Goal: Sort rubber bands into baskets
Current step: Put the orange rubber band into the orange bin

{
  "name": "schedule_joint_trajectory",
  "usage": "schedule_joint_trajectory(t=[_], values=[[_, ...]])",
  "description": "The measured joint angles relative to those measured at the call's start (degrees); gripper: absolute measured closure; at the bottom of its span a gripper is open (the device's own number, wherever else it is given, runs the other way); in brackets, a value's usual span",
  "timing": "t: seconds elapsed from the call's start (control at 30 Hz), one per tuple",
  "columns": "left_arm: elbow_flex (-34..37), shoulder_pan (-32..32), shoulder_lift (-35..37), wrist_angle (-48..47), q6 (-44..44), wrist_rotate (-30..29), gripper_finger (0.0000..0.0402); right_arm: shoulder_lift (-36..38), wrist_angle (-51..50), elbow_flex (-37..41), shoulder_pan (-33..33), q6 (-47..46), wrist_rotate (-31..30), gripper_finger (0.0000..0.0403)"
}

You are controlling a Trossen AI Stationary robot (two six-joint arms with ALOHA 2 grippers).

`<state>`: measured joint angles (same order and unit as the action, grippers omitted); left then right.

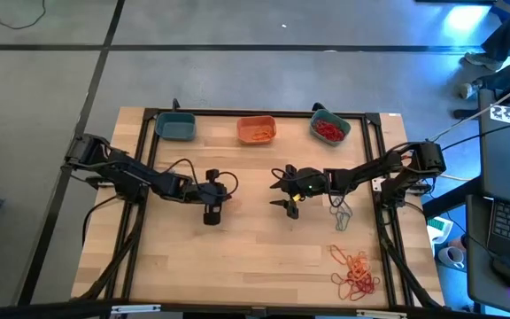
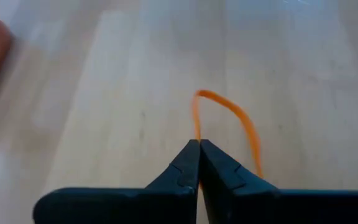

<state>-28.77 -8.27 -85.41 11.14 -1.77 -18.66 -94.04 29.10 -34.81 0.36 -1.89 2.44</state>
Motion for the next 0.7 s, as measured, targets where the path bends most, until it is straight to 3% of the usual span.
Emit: schedule_joint_trajectory(t=[0.27, 0.5, 0.7], values=[[-0.7, 0.0, 1.6, 4.1, 3.7, -5.0, 0.0397, 0.0, 0.0, 0.0, 0.0, 0.0, 0.0, 0.0139], [-0.8, 0.1, 11.2, 1.2, 6.5, -17.8, 0.0397, 0.0, -0.1, 0.0, 0.0, -0.7, 0.0, 0.0139], [-0.8, 1.8, 18.8, -1.4, 8.5, -19.5, 0.0397, 0.0, 0.8, 0.0, 0.0, -0.7, -2.9, 0.0139]])
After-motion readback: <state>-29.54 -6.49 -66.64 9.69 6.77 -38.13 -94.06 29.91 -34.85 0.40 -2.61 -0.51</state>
